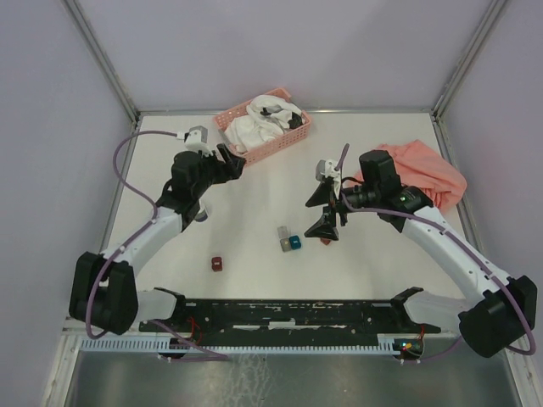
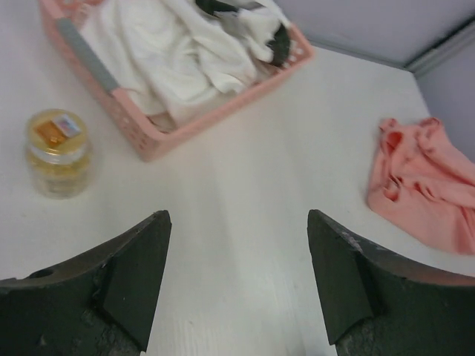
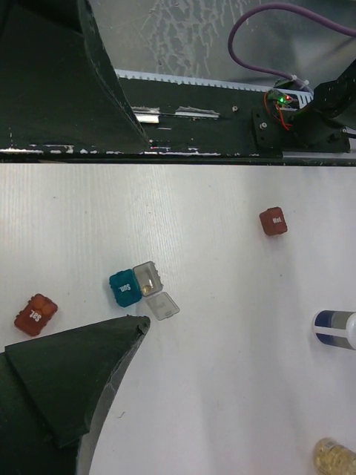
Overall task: Sort the pills into containers
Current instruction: Place the pill bottle at the center of the board, then close the pill container at the center of the board.
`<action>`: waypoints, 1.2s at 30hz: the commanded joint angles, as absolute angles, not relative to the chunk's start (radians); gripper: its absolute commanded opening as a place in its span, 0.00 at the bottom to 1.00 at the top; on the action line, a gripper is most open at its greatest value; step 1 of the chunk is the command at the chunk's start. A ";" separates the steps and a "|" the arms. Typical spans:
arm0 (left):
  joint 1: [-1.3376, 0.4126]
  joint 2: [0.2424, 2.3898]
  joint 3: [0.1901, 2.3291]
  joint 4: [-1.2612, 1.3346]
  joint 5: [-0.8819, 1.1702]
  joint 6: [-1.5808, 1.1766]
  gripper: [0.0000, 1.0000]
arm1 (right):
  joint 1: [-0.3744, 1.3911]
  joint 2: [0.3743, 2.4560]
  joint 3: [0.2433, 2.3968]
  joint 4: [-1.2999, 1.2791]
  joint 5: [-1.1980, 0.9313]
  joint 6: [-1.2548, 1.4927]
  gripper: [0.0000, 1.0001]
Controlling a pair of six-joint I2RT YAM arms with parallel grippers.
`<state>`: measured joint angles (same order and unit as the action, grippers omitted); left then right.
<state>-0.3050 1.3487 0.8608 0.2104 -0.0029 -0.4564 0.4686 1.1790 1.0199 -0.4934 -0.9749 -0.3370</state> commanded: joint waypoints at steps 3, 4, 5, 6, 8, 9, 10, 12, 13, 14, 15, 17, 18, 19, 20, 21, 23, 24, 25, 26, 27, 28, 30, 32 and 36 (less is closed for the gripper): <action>-0.308 1.150 0.620 0.484 0.399 -0.560 0.81 | 0.464 1.168 0.962 -0.347 -1.026 -0.281 0.99; -0.309 1.121 0.580 0.510 0.428 -0.580 0.81 | 0.465 1.183 0.959 -0.346 -1.061 -0.282 0.99; -0.309 1.096 0.541 0.551 0.453 -0.606 0.81 | 0.463 1.198 0.958 -0.352 -1.092 -0.289 0.99; -0.310 1.073 0.498 0.594 0.480 -0.631 0.81 | 0.464 1.215 0.961 -0.362 -1.121 -0.304 0.99; -0.309 1.034 0.426 0.669 0.519 -0.663 0.82 | 0.465 1.239 0.970 -0.401 -1.123 -0.343 0.99; -0.309 1.022 0.399 0.689 0.529 -0.671 0.82 | 0.464 1.250 0.970 -0.404 -1.078 -0.346 0.99; -0.309 1.013 0.378 0.706 0.532 -0.680 0.83 | 0.464 1.256 0.969 -0.405 -1.037 -0.349 0.99; -0.310 1.010 0.345 0.735 0.548 -0.702 0.83 | 0.464 1.270 0.964 -0.400 -0.982 -0.349 0.99; -0.310 1.014 0.333 0.753 0.559 -0.721 0.83 | 0.464 1.278 0.960 -0.398 -0.969 -0.349 0.99; -0.310 1.018 0.321 0.774 0.569 -0.744 0.83 | 0.465 1.290 0.959 -0.400 -0.963 -0.352 0.99; -0.310 1.023 0.310 0.802 0.580 -0.767 0.82 | 0.463 1.300 0.961 -0.416 -0.965 -0.368 0.99; -0.310 1.031 0.290 0.857 0.601 -0.816 0.82 | 0.465 1.324 0.978 -0.495 -0.970 -0.461 0.99; -0.310 1.034 0.276 0.893 0.609 -0.846 0.82 | 0.464 1.338 0.999 -0.548 -0.969 -0.521 0.99; -0.310 1.039 0.258 0.937 0.618 -0.873 0.82 | 0.464 1.351 1.017 -0.602 -0.962 -0.582 0.98; -0.310 1.042 0.240 0.997 0.626 -0.902 0.83 | 0.465 1.361 1.028 -0.644 -0.954 -0.637 0.98; -0.310 1.046 0.219 1.037 0.633 -0.929 0.83 | 0.465 1.364 1.033 -0.662 -0.941 -0.668 0.98; -0.309 1.051 0.197 1.082 0.635 -0.974 0.83 | 0.465 1.361 1.030 -0.662 -0.916 -0.689 0.98; -0.310 1.050 0.189 1.096 0.635 -0.997 0.83 | 0.464 1.356 1.025 -0.656 -0.910 -0.689 0.98; -0.310 1.047 0.184 1.106 0.634 -1.019 0.83 | 0.464 1.352 1.021 -0.648 -0.905 -0.690 0.99; -0.312 1.044 0.181 1.110 0.632 -1.032 0.83 | 0.466 1.348 1.017 -0.641 -0.897 -0.694 0.98; -0.311 1.041 0.178 1.105 0.624 -1.041 0.83 | 0.470 1.342 1.015 -0.640 -0.886 -0.703 0.98; -0.313 1.039 0.180 1.093 0.617 -1.050 0.83 | 0.471 1.337 1.013 -0.640 -0.870 -0.717 0.98; -0.313 1.041 0.191 1.080 0.617 -1.061 0.83 | 0.474 1.326 1.010 -0.644 -0.842 -0.742 0.98; -0.316 1.040 0.209 1.059 0.620 -1.080 0.83 | 0.475 1.316 1.006 -0.637 -0.827 -0.759 0.98; -0.339 1.014 0.247 0.994 0.613 -1.052 0.83 | 0.477 1.296 0.991 -0.615 -0.830 -0.772 0.98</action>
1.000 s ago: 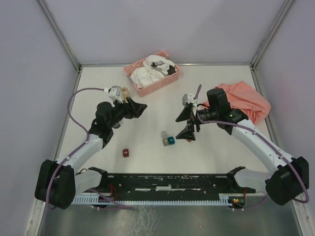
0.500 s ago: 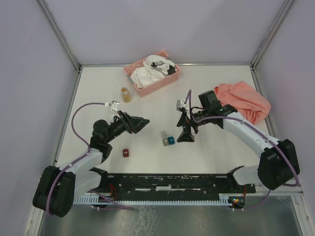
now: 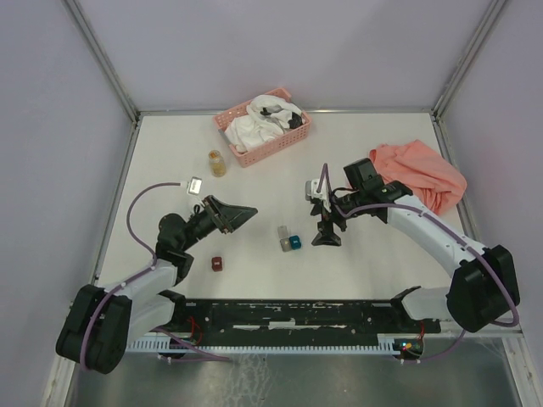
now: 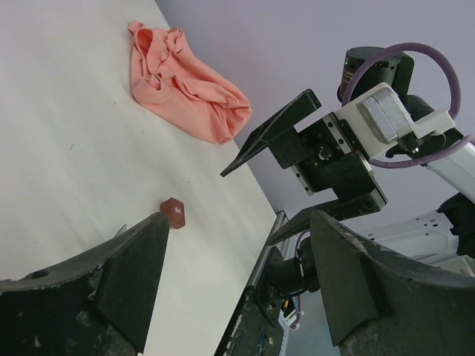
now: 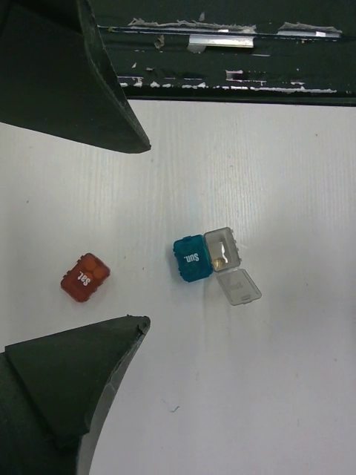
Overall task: Sort the pills into containers
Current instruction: Close the pill container at the center of the board.
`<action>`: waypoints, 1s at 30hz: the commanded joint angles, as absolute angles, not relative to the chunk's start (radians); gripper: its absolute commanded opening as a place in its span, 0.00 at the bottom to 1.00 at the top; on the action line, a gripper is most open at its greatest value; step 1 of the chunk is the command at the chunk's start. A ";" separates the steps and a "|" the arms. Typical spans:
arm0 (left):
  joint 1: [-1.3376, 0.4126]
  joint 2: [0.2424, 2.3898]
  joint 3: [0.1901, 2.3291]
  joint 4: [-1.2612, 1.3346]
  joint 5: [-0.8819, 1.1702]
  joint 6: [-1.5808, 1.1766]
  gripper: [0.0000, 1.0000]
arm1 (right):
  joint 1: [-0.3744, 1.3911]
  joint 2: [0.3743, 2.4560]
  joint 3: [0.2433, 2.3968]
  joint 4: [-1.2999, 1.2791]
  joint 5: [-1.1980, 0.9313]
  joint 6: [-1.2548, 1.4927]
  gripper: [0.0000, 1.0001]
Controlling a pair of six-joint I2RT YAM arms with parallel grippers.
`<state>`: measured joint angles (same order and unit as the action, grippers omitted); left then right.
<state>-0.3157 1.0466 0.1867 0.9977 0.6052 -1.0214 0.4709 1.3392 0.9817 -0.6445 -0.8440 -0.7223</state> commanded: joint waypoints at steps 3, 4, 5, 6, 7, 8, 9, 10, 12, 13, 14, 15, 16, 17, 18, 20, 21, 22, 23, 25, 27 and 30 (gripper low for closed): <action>-0.387 0.967 0.262 0.916 0.570 -0.998 0.83 | 0.476 1.293 0.978 -0.611 -0.849 -0.787 0.99; -0.407 0.951 0.263 0.900 0.550 -0.979 0.83 | 0.477 1.293 0.978 -0.615 -0.860 -0.792 0.98; -0.428 0.937 0.264 0.883 0.529 -0.960 0.83 | 0.476 1.297 0.978 -0.622 -0.874 -0.800 0.99; -0.449 0.924 0.264 0.872 0.504 -0.942 0.83 | 0.476 1.300 0.981 -0.630 -0.890 -0.804 0.98; -0.469 0.914 0.264 0.863 0.488 -0.922 0.83 | 0.476 1.303 0.986 -0.634 -0.903 -0.804 0.99; -0.484 0.905 0.264 0.853 0.480 -0.901 0.83 | 0.477 1.308 0.994 -0.642 -0.916 -0.802 0.98; -0.497 0.898 0.262 0.849 0.479 -0.881 0.83 | 0.477 1.313 1.003 -0.645 -0.918 -0.800 0.98; -0.503 0.889 0.257 0.848 0.479 -0.849 0.83 | 0.477 1.320 1.013 -0.647 -0.914 -0.791 0.98; -0.506 0.878 0.237 0.855 0.476 -0.820 0.83 | 0.478 1.333 1.024 -0.647 -0.896 -0.781 0.98; -0.506 0.869 0.226 0.870 0.479 -0.798 0.83 | 0.479 1.340 1.026 -0.644 -0.882 -0.776 0.98; -0.507 0.852 0.212 0.886 0.477 -0.774 0.83 | 0.479 1.349 1.027 -0.638 -0.870 -0.766 0.98; -0.506 0.837 0.198 0.900 0.471 -0.757 0.83 | 0.480 1.356 1.030 -0.639 -0.859 -0.761 0.99; -0.507 0.820 0.179 0.931 0.470 -0.736 0.83 | 0.479 1.363 1.036 -0.651 -0.843 -0.759 0.99; -0.507 0.802 0.158 0.959 0.463 -0.715 0.83 | 0.479 1.365 1.040 -0.661 -0.823 -0.758 0.99; -0.506 0.785 0.139 0.985 0.451 -0.697 0.83 | 0.479 1.366 1.041 -0.667 -0.803 -0.758 0.99; -0.508 0.748 0.095 1.027 0.432 -0.671 0.84 | 0.475 1.358 1.035 -0.660 -0.764 -0.757 0.99; -0.508 0.731 0.083 1.036 0.422 -0.662 0.84 | 0.471 1.354 1.031 -0.646 -0.752 -0.750 0.99; -0.506 0.713 0.074 1.036 0.417 -0.655 0.86 | 0.466 1.351 1.028 -0.632 -0.742 -0.738 0.99; -0.506 0.696 0.070 1.027 0.417 -0.647 0.88 | 0.462 1.351 1.026 -0.625 -0.738 -0.733 0.99; -0.507 0.659 0.070 0.983 0.410 -0.634 0.94 | 0.458 1.353 1.023 -0.619 -0.742 -0.717 0.99; -0.507 0.624 0.076 0.924 0.398 -0.624 0.99 | 0.456 1.353 1.024 -0.617 -0.747 -0.703 0.99; -0.506 0.594 0.071 0.883 0.394 -0.618 0.99 | 0.455 1.349 1.040 -0.628 -0.746 -0.682 0.99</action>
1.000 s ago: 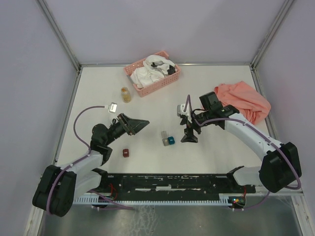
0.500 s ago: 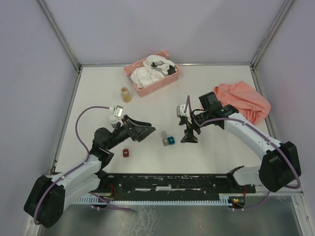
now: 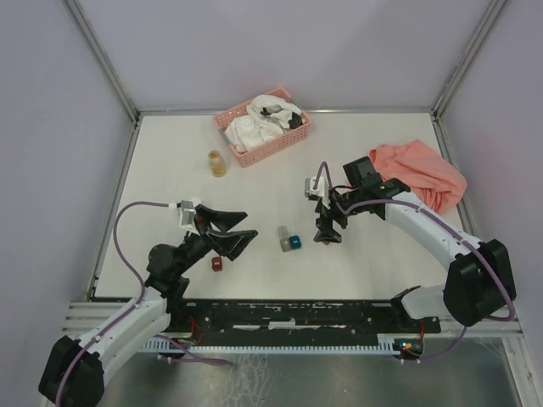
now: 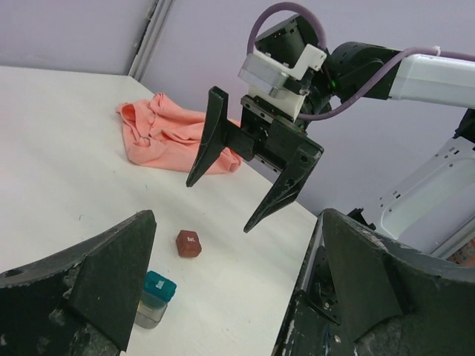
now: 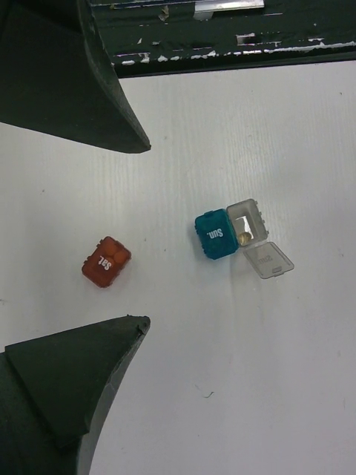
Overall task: Sort the pills into containers
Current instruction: Close the pill container at the center of the board.
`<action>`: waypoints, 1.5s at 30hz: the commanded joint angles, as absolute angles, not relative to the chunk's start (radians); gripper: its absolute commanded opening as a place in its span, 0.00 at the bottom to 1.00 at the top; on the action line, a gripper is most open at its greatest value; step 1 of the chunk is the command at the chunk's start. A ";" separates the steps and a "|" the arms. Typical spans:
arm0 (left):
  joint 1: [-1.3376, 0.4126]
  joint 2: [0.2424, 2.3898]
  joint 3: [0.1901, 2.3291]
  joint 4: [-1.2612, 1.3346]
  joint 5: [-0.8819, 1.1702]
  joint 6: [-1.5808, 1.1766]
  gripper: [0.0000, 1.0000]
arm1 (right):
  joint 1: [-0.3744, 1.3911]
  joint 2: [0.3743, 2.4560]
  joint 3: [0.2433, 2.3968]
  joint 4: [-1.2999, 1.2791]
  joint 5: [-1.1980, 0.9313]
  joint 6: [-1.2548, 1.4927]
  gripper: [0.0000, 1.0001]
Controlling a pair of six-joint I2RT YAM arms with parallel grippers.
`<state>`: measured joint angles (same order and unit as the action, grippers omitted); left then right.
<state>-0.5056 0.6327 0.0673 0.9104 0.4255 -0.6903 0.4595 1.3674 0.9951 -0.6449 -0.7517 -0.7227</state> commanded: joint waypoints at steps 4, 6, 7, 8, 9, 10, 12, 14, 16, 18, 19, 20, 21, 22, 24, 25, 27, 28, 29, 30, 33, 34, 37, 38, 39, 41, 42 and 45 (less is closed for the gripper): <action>-0.506 0.592 0.051 0.869 0.377 -0.642 0.99 | 0.454 1.341 1.032 -0.607 -0.787 -0.631 0.99; -0.506 0.610 0.044 0.868 0.371 -0.662 1.00 | 0.453 1.355 1.021 -0.578 -0.809 -0.589 0.99; -0.507 0.622 0.044 0.864 0.364 -0.674 1.00 | 0.454 1.368 1.019 -0.568 -0.822 -0.565 0.99; -0.506 0.638 0.044 0.863 0.363 -0.681 1.00 | 0.454 1.384 1.020 -0.556 -0.835 -0.535 0.99; -0.506 0.656 0.046 0.865 0.363 -0.686 1.00 | 0.453 1.404 1.021 -0.547 -0.846 -0.506 0.99; -0.507 0.675 0.049 0.866 0.361 -0.692 0.99 | 0.454 1.421 1.023 -0.542 -0.853 -0.484 0.99; -0.507 0.714 0.061 0.877 0.364 -0.700 0.99 | 0.453 1.443 1.026 -0.538 -0.848 -0.449 0.99; -0.508 0.755 0.078 0.885 0.368 -0.717 0.98 | 0.454 1.452 1.025 -0.538 -0.838 -0.425 0.99; -0.510 0.791 0.084 0.896 0.365 -0.744 0.96 | 0.453 1.455 1.027 -0.543 -0.820 -0.406 0.99; -0.525 0.821 0.092 0.899 0.356 -0.766 0.94 | 0.454 1.463 1.042 -0.564 -0.797 -0.395 1.00; -0.537 0.834 0.097 0.891 0.346 -0.769 0.94 | 0.455 1.469 1.050 -0.580 -0.792 -0.392 0.99; -0.554 0.844 0.107 0.873 0.331 -0.765 0.93 | 0.454 1.477 1.061 -0.595 -0.789 -0.387 0.98; -0.574 0.855 0.120 0.830 0.302 -0.750 0.93 | 0.455 1.490 1.073 -0.612 -0.785 -0.381 0.97; -0.595 0.859 0.134 0.787 0.274 -0.734 0.92 | 0.455 1.502 1.083 -0.632 -0.782 -0.374 0.96; -0.634 0.866 0.162 0.710 0.207 -0.700 0.89 | 0.455 1.528 1.095 -0.659 -0.777 -0.360 0.93; -0.652 0.871 0.171 0.684 0.168 -0.686 0.87 | 0.454 1.539 1.092 -0.656 -0.772 -0.340 0.91; -0.674 0.891 0.181 0.656 0.105 -0.678 0.80 | 0.456 1.566 1.079 -0.618 -0.762 -0.281 0.87; -0.680 0.907 0.189 0.643 0.077 -0.679 0.75 | 0.456 1.580 1.074 -0.590 -0.760 -0.248 0.83; -0.684 0.925 0.198 0.630 0.058 -0.678 0.73 | 0.456 1.598 1.071 -0.565 -0.760 -0.213 0.80; -0.688 0.947 0.208 0.624 0.044 -0.670 0.71 | 0.458 1.623 1.073 -0.549 -0.765 -0.184 0.78; -0.692 1.010 0.238 0.609 0.023 -0.653 0.66 | 0.462 1.701 1.102 -0.535 -0.789 -0.108 0.63; -0.691 1.027 0.247 0.606 0.020 -0.652 0.63 | 0.462 1.722 1.110 -0.528 -0.794 -0.079 0.61; -0.691 1.066 0.268 0.600 0.003 -0.655 0.54 | 0.462 1.754 1.100 -0.471 -0.798 -0.013 0.55; -0.692 1.075 0.276 0.592 -0.010 -0.658 0.52 | 0.463 1.761 1.094 -0.456 -0.800 0.006 0.52; -0.692 1.084 0.279 0.585 -0.024 -0.661 0.51 | 0.463 1.770 1.092 -0.443 -0.801 0.024 0.51; -0.690 1.103 0.289 0.564 -0.070 -0.664 0.49 | 0.463 1.787 1.088 -0.425 -0.797 0.051 0.46; -0.690 1.114 0.295 0.548 -0.090 -0.665 0.48 | 0.463 1.800 1.088 -0.419 -0.793 0.065 0.43; -0.690 1.161 0.325 0.535 -0.098 -0.667 0.44 | 0.463 1.843 1.099 -0.418 -0.796 0.088 0.37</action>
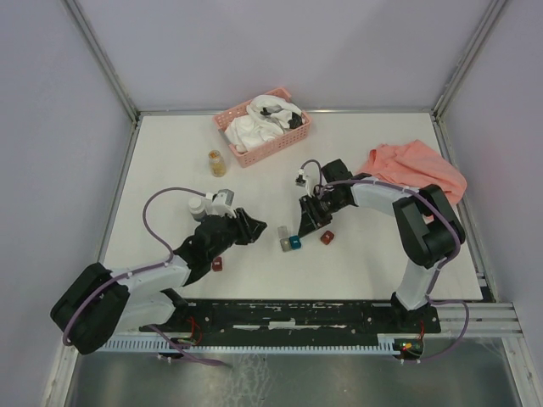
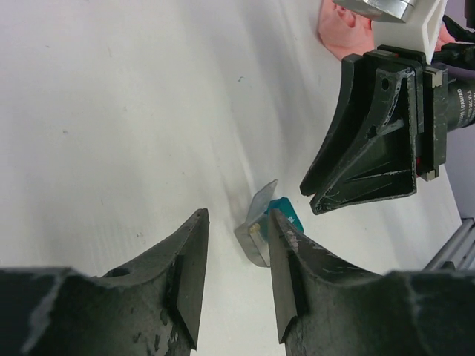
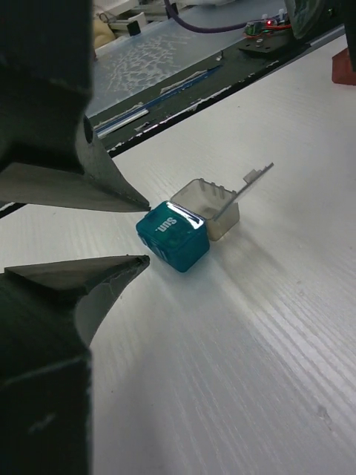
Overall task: Sort the pills into containers
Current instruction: Close the pill container at the center of the board.
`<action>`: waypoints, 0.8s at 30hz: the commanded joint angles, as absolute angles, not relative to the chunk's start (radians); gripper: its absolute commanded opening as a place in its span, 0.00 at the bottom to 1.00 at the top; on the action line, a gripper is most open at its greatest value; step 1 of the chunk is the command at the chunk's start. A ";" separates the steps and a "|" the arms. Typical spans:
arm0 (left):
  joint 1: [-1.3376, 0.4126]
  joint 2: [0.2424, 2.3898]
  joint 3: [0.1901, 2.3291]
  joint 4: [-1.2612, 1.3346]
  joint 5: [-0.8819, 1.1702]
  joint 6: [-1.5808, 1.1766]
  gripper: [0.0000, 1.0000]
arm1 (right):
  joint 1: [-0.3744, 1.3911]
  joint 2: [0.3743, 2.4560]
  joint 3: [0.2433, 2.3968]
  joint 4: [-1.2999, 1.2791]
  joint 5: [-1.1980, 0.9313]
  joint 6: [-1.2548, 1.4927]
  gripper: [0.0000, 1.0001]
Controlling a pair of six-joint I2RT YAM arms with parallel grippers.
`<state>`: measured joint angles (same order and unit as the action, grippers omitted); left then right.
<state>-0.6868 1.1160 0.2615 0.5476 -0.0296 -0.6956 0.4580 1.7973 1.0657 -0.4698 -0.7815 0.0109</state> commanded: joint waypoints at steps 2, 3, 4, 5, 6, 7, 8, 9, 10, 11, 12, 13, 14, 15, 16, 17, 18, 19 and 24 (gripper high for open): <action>-0.690 1.205 0.343 0.545 -0.075 -0.667 0.42 | 0.464 1.861 1.104 -0.425 -0.796 0.089 0.34; -0.691 1.224 0.351 0.552 -0.061 -0.667 0.41 | 0.465 1.868 1.105 -0.426 -0.796 0.090 0.33; -0.690 1.241 0.354 0.559 -0.053 -0.669 0.40 | 0.467 1.873 1.106 -0.429 -0.799 0.090 0.32; -0.690 1.256 0.358 0.563 -0.050 -0.670 0.40 | 0.468 1.879 1.106 -0.432 -0.801 0.091 0.32; -0.690 1.268 0.360 0.568 -0.046 -0.671 0.40 | 0.468 1.883 1.106 -0.434 -0.807 0.092 0.32; -0.690 1.277 0.361 0.574 -0.043 -0.672 0.40 | 0.470 1.888 1.107 -0.437 -0.812 0.091 0.32; -0.690 1.286 0.364 0.578 -0.037 -0.673 0.40 | 0.470 1.893 1.110 -0.442 -0.819 0.089 0.33; -0.690 1.294 0.367 0.581 -0.032 -0.673 0.40 | 0.471 1.897 1.113 -0.447 -0.825 0.085 0.33; -0.690 1.302 0.370 0.585 -0.028 -0.673 0.40 | 0.472 1.901 1.116 -0.449 -0.830 0.085 0.34; -0.690 1.312 0.374 0.591 -0.024 -0.673 0.40 | 0.473 1.904 1.115 -0.452 -0.836 0.083 0.36; -0.690 1.322 0.377 0.596 -0.020 -0.672 0.40 | 0.475 1.907 1.118 -0.454 -0.839 0.083 0.36; -0.690 1.334 0.383 0.601 -0.017 -0.671 0.39 | 0.476 1.910 1.120 -0.457 -0.844 0.081 0.37; -0.690 1.348 0.387 0.603 -0.012 -0.670 0.39 | 0.476 1.911 1.121 -0.458 -0.853 0.081 0.38; -0.690 1.360 0.391 0.607 -0.009 -0.669 0.39 | 0.476 1.911 1.125 -0.460 -0.859 0.080 0.39; -0.690 1.372 0.395 0.612 -0.005 -0.670 0.39 | 0.477 1.909 1.126 -0.462 -0.863 0.080 0.40; -0.690 1.386 0.397 0.619 -0.002 -0.670 0.39 | 0.476 1.906 1.125 -0.460 -0.864 0.082 0.41; -0.690 1.397 0.399 0.626 0.000 -0.671 0.39 | 0.477 1.904 1.122 -0.457 -0.863 0.085 0.42; -0.691 1.407 0.401 0.632 0.002 -0.673 0.39 | 0.478 1.904 1.120 -0.455 -0.860 0.088 0.43; -0.690 1.446 0.419 0.654 0.023 -0.673 0.39 | 0.497 1.920 1.119 -0.454 -0.838 0.100 0.42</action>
